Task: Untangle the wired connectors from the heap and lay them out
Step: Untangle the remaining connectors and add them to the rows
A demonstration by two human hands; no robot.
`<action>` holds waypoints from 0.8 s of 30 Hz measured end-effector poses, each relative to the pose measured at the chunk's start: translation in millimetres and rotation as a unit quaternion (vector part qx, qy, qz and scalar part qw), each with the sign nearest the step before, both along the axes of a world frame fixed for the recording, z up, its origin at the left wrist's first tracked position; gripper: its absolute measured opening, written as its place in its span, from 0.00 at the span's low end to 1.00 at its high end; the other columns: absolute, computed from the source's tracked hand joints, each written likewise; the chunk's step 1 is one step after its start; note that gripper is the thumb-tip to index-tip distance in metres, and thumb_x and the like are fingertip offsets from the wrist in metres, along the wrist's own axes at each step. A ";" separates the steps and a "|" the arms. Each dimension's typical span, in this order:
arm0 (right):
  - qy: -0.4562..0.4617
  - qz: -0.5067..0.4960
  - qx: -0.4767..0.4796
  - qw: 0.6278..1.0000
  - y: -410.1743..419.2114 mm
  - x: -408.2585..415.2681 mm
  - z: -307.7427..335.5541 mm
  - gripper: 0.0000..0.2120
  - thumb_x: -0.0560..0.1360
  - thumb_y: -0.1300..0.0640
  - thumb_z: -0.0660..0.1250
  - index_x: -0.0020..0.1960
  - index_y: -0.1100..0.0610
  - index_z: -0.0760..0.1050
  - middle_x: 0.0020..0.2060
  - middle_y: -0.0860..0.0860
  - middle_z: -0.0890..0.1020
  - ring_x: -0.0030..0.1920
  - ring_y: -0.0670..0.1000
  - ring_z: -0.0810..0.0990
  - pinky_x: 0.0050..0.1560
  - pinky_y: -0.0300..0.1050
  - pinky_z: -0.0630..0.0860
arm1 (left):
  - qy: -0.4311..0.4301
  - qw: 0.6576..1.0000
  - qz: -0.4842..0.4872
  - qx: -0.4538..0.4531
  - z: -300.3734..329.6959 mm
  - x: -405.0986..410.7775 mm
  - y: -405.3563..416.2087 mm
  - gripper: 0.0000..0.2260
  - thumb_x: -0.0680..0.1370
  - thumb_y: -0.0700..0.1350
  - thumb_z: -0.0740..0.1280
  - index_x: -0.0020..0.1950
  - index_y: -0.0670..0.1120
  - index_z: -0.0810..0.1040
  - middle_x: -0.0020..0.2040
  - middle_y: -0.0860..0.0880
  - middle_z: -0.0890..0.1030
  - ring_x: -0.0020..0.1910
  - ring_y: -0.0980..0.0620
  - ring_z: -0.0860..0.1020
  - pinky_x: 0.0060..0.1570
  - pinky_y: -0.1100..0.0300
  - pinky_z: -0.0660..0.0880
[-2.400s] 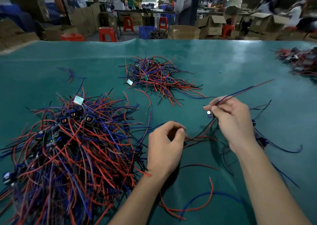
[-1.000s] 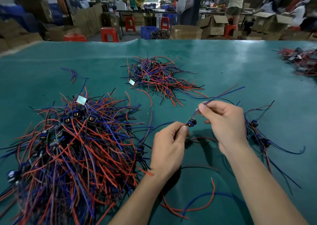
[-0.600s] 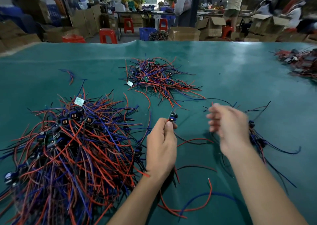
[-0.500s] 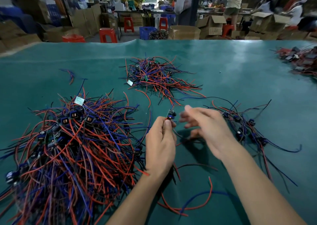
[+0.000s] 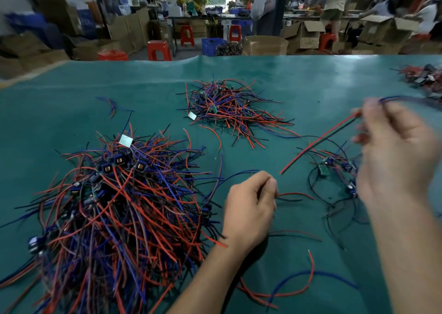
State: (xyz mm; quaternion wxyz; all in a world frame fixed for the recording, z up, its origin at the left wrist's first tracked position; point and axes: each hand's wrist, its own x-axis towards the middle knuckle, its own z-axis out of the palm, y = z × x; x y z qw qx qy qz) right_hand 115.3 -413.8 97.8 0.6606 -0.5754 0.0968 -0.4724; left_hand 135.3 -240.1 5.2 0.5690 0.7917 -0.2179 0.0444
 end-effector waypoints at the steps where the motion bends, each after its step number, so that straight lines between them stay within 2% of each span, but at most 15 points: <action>1: -0.019 0.004 -0.009 1.000 0.6 -3.1 14.8 0.05 0.79 0.57 0.70 0.45 0.50 0.81 0.38 0.45 0.83 0.35 0.43 0.76 0.36 0.38 0.72 | 0.006 1.000 0.013 -0.014 -0.6 1.0 0.3 0.12 0.82 0.47 0.60 0.40 0.46 0.74 0.29 0.52 0.78 0.30 0.55 0.74 0.37 0.55 0.74; 4: -0.007 0.101 -0.090 0.991 28.7 -2.4 56.3 0.06 0.77 0.54 0.72 0.41 0.50 0.83 0.36 0.47 0.84 0.34 0.44 0.76 0.35 0.38 0.72 | 0.024 0.998 0.039 -0.041 -1.0 2.0 0.5 0.12 0.82 0.45 0.60 0.40 0.46 0.76 0.30 0.50 0.79 0.30 0.55 0.76 0.38 0.54 0.74; 7: 0.078 0.245 -0.216 0.942 86.8 18.2 76.3 0.12 0.78 0.51 0.72 0.39 0.55 0.84 0.36 0.51 0.87 0.31 0.48 0.79 0.30 0.40 0.75 | 0.025 0.997 0.042 -0.051 1.6 1.2 -0.6 0.12 0.82 0.47 0.60 0.40 0.45 0.76 0.29 0.50 0.79 0.30 0.53 0.77 0.38 0.53 0.75; 8: 0.125 0.293 -0.276 0.907 107.3 28.3 79.3 0.16 0.79 0.48 0.70 0.41 0.58 0.84 0.36 0.52 0.87 0.32 0.49 0.81 0.30 0.40 0.76 | 0.029 0.997 0.047 -0.057 2.7 0.9 -1.1 0.12 0.81 0.48 0.60 0.40 0.46 0.76 0.29 0.50 0.78 0.30 0.55 0.76 0.37 0.55 0.74; 10: 0.238 0.382 -0.375 0.810 138.8 51.6 78.8 0.26 0.81 0.41 0.64 0.46 0.65 0.82 0.36 0.52 0.87 0.35 0.50 0.86 0.29 0.40 0.77 | 0.038 0.996 0.056 -0.065 3.6 1.0 -1.2 0.11 0.80 0.49 0.60 0.41 0.46 0.76 0.29 0.52 0.78 0.29 0.57 0.74 0.37 0.55 0.73; 11: 0.288 0.404 -0.405 0.768 146.2 65.0 75.5 0.28 0.82 0.39 0.62 0.48 0.65 0.82 0.36 0.53 0.88 0.36 0.50 0.86 0.30 0.39 0.77 | 0.039 0.995 0.058 -0.069 2.8 1.7 -0.9 0.11 0.81 0.48 0.61 0.42 0.46 0.76 0.29 0.52 0.78 0.30 0.56 0.74 0.39 0.53 0.74; 12: 0.321 0.398 -0.430 0.744 147.3 80.0 70.4 0.25 0.82 0.41 0.62 0.49 0.63 0.82 0.37 0.53 0.88 0.37 0.50 0.86 0.30 0.39 0.78 | 0.038 0.995 0.061 -0.074 1.6 2.4 -0.8 0.10 0.81 0.47 0.61 0.42 0.46 0.76 0.30 0.52 0.78 0.31 0.55 0.74 0.40 0.50 0.75; 14: 0.346 0.312 -0.501 0.729 134.0 114.8 58.1 0.16 0.82 0.48 0.65 0.49 0.59 0.84 0.42 0.54 0.88 0.41 0.53 0.86 0.36 0.43 0.81 | 0.037 0.994 0.066 -0.081 0.3 3.1 -1.3 0.09 0.81 0.46 0.62 0.43 0.45 0.76 0.31 0.50 0.79 0.33 0.50 0.77 0.42 0.47 0.76; 16: 0.378 0.195 -0.563 0.709 111.1 145.7 42.8 0.08 0.79 0.56 0.67 0.52 0.54 0.85 0.51 0.56 0.87 0.52 0.56 0.85 0.53 0.45 0.81 | 0.037 0.994 0.070 -0.080 1.0 2.8 -2.1 0.08 0.80 0.47 0.62 0.44 0.45 0.76 0.33 0.48 0.80 0.36 0.47 0.78 0.43 0.47 0.76; 18: 0.436 0.158 -0.569 0.679 90.1 164.6 26.5 0.14 0.77 0.61 0.66 0.58 0.50 0.84 0.60 0.56 0.84 0.61 0.57 0.81 0.63 0.45 0.76 | 0.031 0.993 0.071 -0.084 0.5 2.8 -2.2 0.08 0.80 0.48 0.62 0.44 0.46 0.76 0.33 0.48 0.80 0.36 0.47 0.79 0.43 0.47 0.76; 22: 0.499 0.168 -0.580 0.621 70.4 178.5 -10.0 0.19 0.78 0.64 0.62 0.64 0.54 0.81 0.64 0.55 0.82 0.65 0.58 0.78 0.65 0.44 0.74 | 0.019 0.994 0.072 -0.078 -1.2 3.8 -0.9 0.07 0.80 0.48 0.62 0.46 0.47 0.76 0.34 0.49 0.81 0.38 0.47 0.80 0.43 0.47 0.76; 24: 0.502 0.144 -0.570 0.634 68.5 181.4 -19.5 0.18 0.77 0.64 0.63 0.65 0.59 0.79 0.65 0.60 0.81 0.66 0.62 0.77 0.66 0.50 0.74 | 0.017 0.995 0.072 -0.070 -0.5 4.4 -0.4 0.07 0.80 0.49 0.61 0.47 0.48 0.75 0.36 0.49 0.82 0.40 0.45 0.80 0.43 0.47 0.76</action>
